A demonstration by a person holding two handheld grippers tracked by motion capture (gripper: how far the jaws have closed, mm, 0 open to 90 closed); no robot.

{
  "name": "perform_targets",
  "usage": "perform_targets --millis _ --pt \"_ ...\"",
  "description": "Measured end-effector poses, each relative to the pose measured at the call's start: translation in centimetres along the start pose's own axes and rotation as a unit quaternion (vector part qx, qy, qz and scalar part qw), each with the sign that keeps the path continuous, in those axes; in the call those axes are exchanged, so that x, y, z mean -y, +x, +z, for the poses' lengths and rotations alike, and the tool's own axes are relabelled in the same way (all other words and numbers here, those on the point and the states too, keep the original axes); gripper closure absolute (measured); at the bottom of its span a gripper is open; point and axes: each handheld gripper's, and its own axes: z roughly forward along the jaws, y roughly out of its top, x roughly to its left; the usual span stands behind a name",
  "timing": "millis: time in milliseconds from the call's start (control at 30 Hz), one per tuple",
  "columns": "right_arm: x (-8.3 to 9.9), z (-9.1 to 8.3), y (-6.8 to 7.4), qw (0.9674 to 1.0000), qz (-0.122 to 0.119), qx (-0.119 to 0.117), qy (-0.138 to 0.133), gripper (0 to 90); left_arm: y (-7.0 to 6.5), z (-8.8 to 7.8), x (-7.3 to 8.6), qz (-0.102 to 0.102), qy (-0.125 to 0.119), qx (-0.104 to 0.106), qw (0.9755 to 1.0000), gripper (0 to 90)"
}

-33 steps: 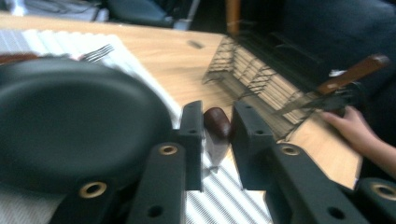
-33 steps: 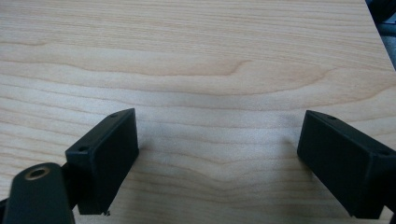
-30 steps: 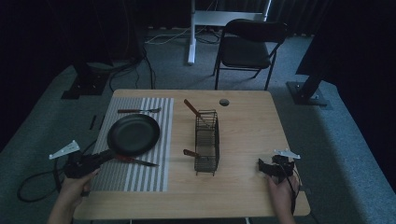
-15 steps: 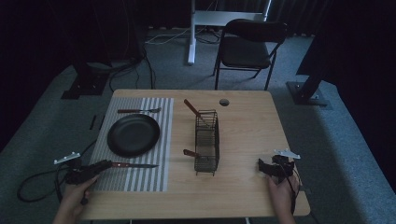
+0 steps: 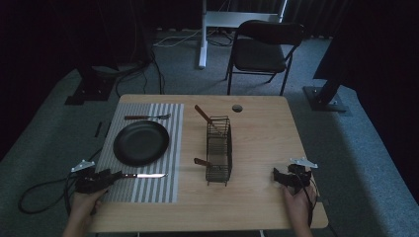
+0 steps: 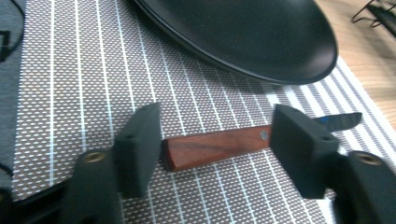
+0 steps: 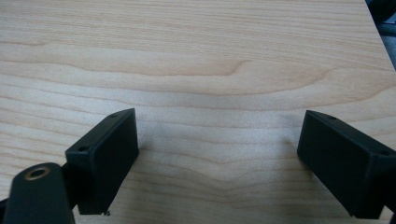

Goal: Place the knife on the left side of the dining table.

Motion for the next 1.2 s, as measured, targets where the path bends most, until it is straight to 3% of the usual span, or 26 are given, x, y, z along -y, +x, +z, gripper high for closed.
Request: perform_targets --millis 133,200,233,333,367,467,633,767,1000,1033,1167,1200 --pt "0.0 0.0 0.0 1.0000 0.000 0.000 0.000 11.5 -0.2 0.0 0.1 0.004 -0.004 -0.029 0.9996 17.0" --pt "0.0 0.0 0.0 1.0000 0.000 0.000 0.000 11.5 -0.4 -0.1 0.2 0.009 -0.012 -0.041 0.9990 15.7" --pt "0.0 0.0 0.0 1.0000 0.000 0.000 0.000 11.5 -0.6 -0.1 0.3 0.014 -0.008 -0.053 0.9985 9.1" --pt "0.0 0.0 0.0 1.0000 0.000 0.000 0.000 11.5 -1.2 -0.4 0.5 0.031 -0.009 -0.076 0.9966 6.7" --pt "0.0 0.0 0.0 1.0000 0.000 0.000 0.000 11.5 -1.5 -0.4 0.6 0.030 -0.005 -0.085 0.9959 0.0" --pt "0.0 0.0 0.0 1.0000 0.000 0.000 0.000 11.4 -2.1 -0.8 0.8 0.035 -0.009 -0.110 0.9933 0.2" --pt "0.0 0.0 0.0 1.0000 0.000 0.000 0.000 11.5 -2.8 -1.4 1.7 0.040 -0.009 -0.125 0.9913 0.2" --pt "0.0 0.0 0.0 1.0000 0.000 0.000 0.000 11.5 -3.0 -1.6 2.1 0.038 -0.003 -0.120 0.9921 0.2" --pt "0.0 0.0 0.0 1.0000 0.000 0.000 0.000 11.5 -3.4 -2.0 3.0 0.036 0.005 -0.131 0.9907 0.2" --pt "0.0 0.0 0.0 1.0000 0.000 0.000 0.000 11.5 -3.5 -2.2 3.2 0.037 0.004 -0.141 0.9893 0.2" --pt "0.0 0.0 0.0 1.0000 0.000 0.000 0.000 11.5 -3.6 -2.2 3.4 0.039 0.007 -0.146 0.9884 0.2" --pt "0.0 0.0 0.0 1.0000 0.000 0.000 0.000 11.5 -3.8 -2.3 3.6 0.039 0.010 -0.157 0.9867 0.2"
